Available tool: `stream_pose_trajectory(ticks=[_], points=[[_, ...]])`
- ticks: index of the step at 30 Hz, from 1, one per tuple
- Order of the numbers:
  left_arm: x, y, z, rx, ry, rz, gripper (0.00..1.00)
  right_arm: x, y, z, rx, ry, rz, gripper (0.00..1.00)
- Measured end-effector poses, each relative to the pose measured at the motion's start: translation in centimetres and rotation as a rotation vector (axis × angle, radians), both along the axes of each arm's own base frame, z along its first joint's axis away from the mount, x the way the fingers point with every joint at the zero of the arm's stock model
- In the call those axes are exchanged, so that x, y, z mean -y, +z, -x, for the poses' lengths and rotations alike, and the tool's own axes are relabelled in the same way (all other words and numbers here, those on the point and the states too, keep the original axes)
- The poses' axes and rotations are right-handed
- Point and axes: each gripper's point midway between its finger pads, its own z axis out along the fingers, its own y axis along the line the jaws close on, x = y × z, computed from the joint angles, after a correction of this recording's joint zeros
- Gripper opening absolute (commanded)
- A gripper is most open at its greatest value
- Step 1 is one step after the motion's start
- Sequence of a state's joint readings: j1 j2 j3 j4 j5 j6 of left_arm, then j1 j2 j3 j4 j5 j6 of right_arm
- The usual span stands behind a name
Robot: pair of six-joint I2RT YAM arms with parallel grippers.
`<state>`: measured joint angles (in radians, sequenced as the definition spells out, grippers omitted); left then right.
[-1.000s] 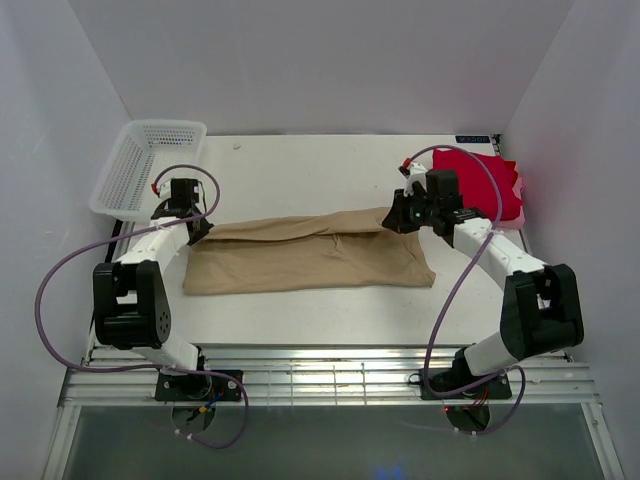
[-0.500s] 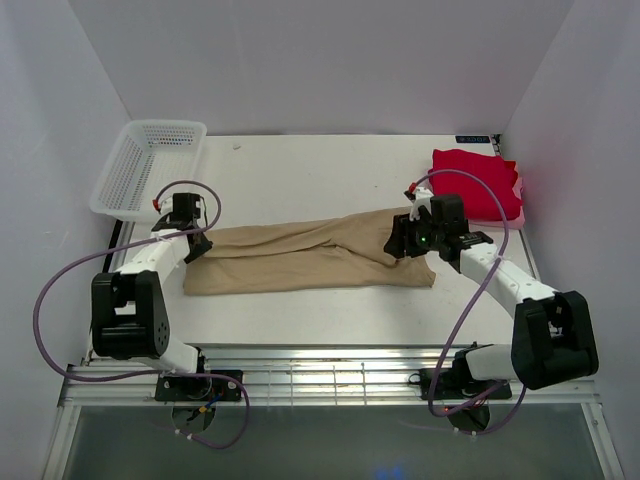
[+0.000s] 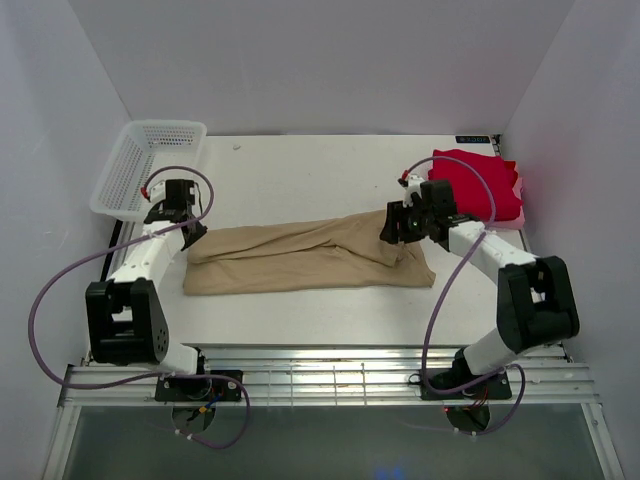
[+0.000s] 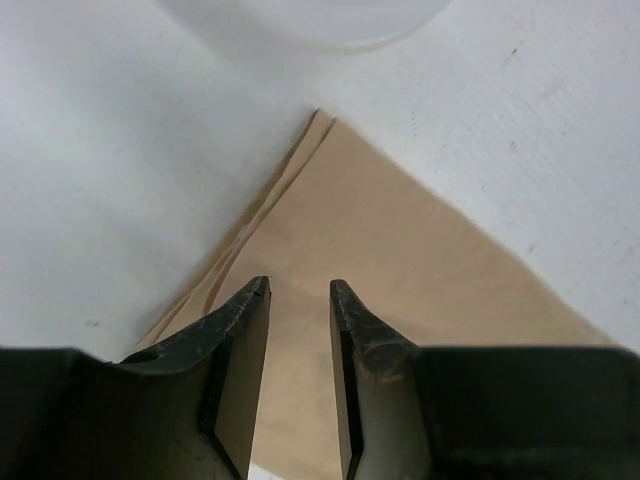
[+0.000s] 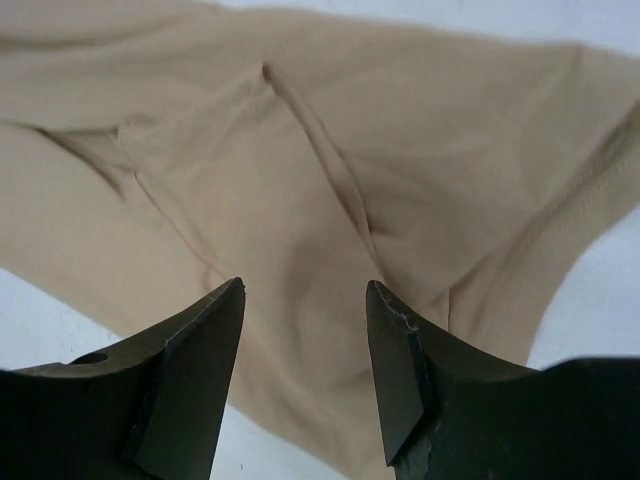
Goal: Fold and stack the t-shirts
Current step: Fold the tshirt
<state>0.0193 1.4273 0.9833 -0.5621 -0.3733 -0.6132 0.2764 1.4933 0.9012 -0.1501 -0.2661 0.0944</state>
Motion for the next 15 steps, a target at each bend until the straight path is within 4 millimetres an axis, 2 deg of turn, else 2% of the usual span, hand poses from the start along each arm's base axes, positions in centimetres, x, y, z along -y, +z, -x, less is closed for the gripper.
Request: stream_pose_trajectory(ticks=[2, 4, 9, 15], points=[[0.1, -0.7, -1.7, -0.014, 0.001, 0.009, 0.41, -0.8, 0.1, -2.2, 0.008, 0.004, -0.013, 0.58], [0.2, -1.9, -2.5, -0.048, -0.002, 0.018, 0.41, -1.6, 0.0, -4.1, 0.008, 0.011, -0.024, 0.57], [0.8, -5.0, -3.3, -0.133, -0.015, 0.046, 0.41, -3.5, -0.6, -8.4, 0.007, 0.035, -0.054, 0.57], [1.0, -5.3, -3.9, -0.141, -0.017, 0.059, 0.41, -5.2, -1.8, -10.3, -0.023, 0.072, -0.088, 0.57]])
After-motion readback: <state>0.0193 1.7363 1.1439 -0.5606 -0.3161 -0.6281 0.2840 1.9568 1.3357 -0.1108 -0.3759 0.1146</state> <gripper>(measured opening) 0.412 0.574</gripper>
